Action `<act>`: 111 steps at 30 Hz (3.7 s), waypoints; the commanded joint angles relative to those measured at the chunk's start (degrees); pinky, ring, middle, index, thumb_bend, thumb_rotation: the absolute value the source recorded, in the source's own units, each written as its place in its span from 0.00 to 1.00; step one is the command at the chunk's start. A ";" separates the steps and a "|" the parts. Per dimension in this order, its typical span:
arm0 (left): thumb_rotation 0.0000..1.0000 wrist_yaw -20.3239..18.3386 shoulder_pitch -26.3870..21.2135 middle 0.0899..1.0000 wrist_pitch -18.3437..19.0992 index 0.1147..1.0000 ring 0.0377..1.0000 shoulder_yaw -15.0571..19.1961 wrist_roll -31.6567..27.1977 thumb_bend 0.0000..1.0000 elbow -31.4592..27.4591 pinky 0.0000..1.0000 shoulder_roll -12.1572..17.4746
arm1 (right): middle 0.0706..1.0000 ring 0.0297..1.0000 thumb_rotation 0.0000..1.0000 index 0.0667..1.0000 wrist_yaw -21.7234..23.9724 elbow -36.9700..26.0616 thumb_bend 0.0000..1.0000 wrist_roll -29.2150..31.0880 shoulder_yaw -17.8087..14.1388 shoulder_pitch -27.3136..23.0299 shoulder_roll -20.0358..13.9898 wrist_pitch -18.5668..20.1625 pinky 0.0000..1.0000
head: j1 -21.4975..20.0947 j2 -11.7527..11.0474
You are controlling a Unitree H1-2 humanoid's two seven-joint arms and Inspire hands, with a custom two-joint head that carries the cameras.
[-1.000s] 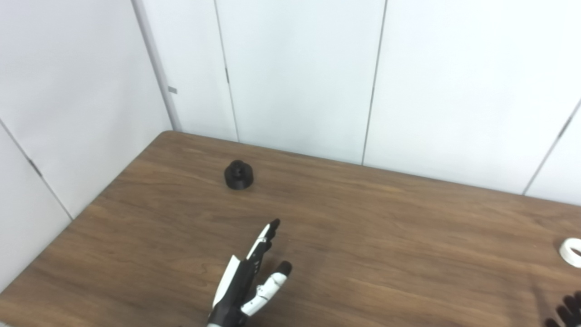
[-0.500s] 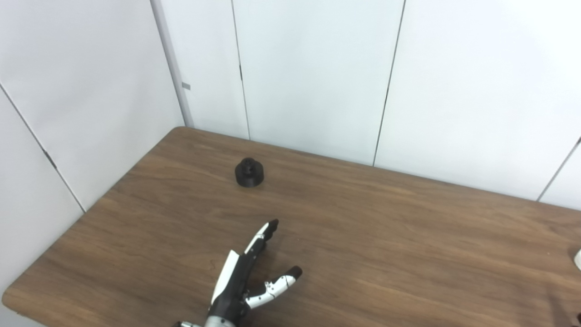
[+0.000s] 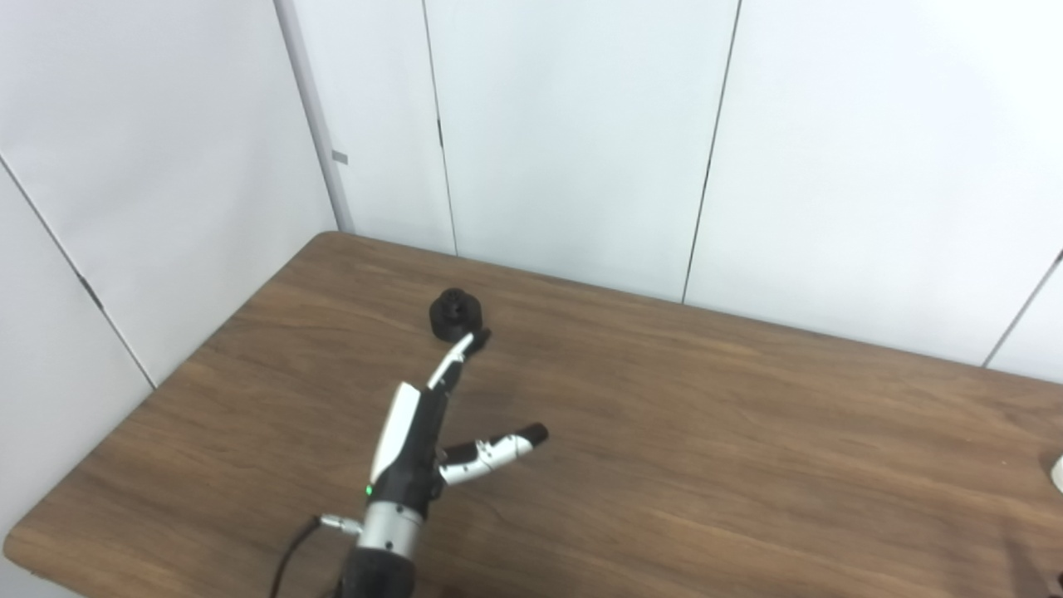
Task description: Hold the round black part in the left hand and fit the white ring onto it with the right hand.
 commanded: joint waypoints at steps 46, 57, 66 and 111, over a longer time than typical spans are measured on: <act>0.36 1.54 -18.89 0.93 6.15 0.83 0.99 4.77 9.53 0.89 21.90 1.00 14.36 | 1.00 1.00 1.00 1.00 -0.24 2.65 0.58 -0.74 0.99 0.69 1.93 -3.11 1.00 | -1.27 1.02; 0.34 1.07 -22.45 0.92 6.23 0.83 0.98 3.88 8.99 0.88 27.62 0.98 16.71 | 1.00 1.00 1.00 1.00 -0.55 3.06 0.58 -2.08 1.44 0.33 2.16 -3.60 1.00 | -1.96 0.98; 0.37 0.74 -25.60 0.91 7.00 0.83 0.97 1.66 9.26 0.91 32.50 1.00 18.85 | 1.00 1.00 1.00 1.00 -0.36 3.26 0.57 -1.63 1.37 0.28 2.31 -3.88 1.00 | -2.32 0.88; 0.37 -4.19 -37.70 0.94 11.81 0.82 1.00 -8.37 11.35 0.92 47.96 1.00 24.59 | 1.00 1.00 1.00 1.00 -0.77 3.04 0.58 -2.39 1.58 0.70 2.65 -4.95 1.00 | -3.91 0.93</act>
